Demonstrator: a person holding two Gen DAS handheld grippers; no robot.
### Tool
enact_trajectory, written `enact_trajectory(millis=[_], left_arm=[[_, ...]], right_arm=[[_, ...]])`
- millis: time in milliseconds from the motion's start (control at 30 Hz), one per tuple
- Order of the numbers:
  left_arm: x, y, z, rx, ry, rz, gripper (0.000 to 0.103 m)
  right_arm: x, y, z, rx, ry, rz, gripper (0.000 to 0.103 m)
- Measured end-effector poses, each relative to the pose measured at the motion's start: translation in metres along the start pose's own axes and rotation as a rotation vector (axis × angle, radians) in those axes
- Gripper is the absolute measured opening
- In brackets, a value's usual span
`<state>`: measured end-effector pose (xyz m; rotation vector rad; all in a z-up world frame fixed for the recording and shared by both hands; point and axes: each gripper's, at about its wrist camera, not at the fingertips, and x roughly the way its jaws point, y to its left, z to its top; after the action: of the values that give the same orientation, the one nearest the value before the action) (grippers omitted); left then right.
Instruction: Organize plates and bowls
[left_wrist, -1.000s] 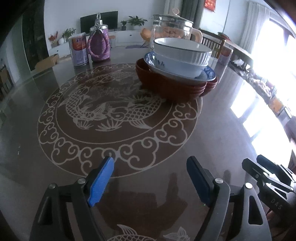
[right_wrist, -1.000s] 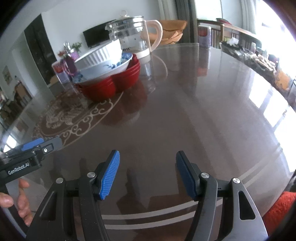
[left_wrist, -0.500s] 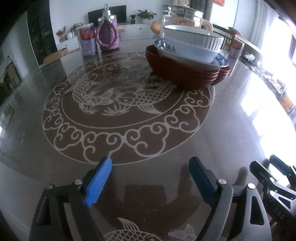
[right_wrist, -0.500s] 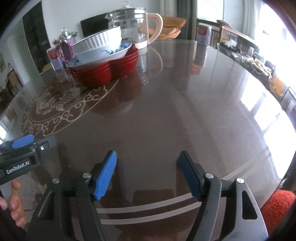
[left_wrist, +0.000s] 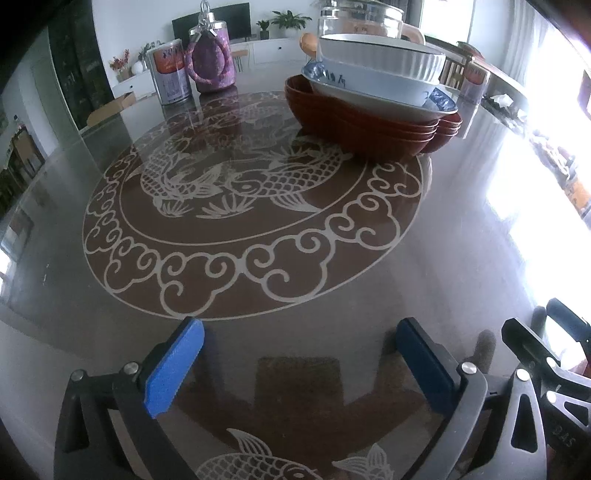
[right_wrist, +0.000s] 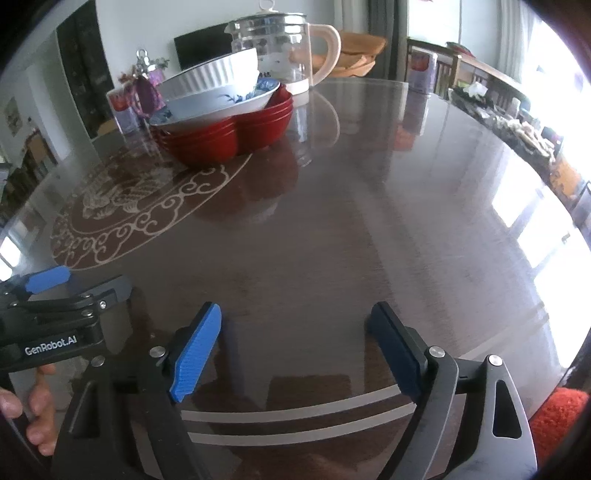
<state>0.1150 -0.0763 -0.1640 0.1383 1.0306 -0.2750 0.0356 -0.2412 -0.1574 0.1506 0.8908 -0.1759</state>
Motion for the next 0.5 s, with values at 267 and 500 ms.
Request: enact_trajectory(millis=[267,500], left_arm=[[0.002,0.0005,0.0026,-0.027,0.039,0.013,0.103],[0.0057,0.0011,0.0086,-0.028,0.111,0.012,0.103]], right_arm=[[0.0002,0.0007,0.0001,-0.021,0.01,0.01,0.086],[0.0033,0.0087,0.0018,-0.053,0.041,-0.032,0.086]])
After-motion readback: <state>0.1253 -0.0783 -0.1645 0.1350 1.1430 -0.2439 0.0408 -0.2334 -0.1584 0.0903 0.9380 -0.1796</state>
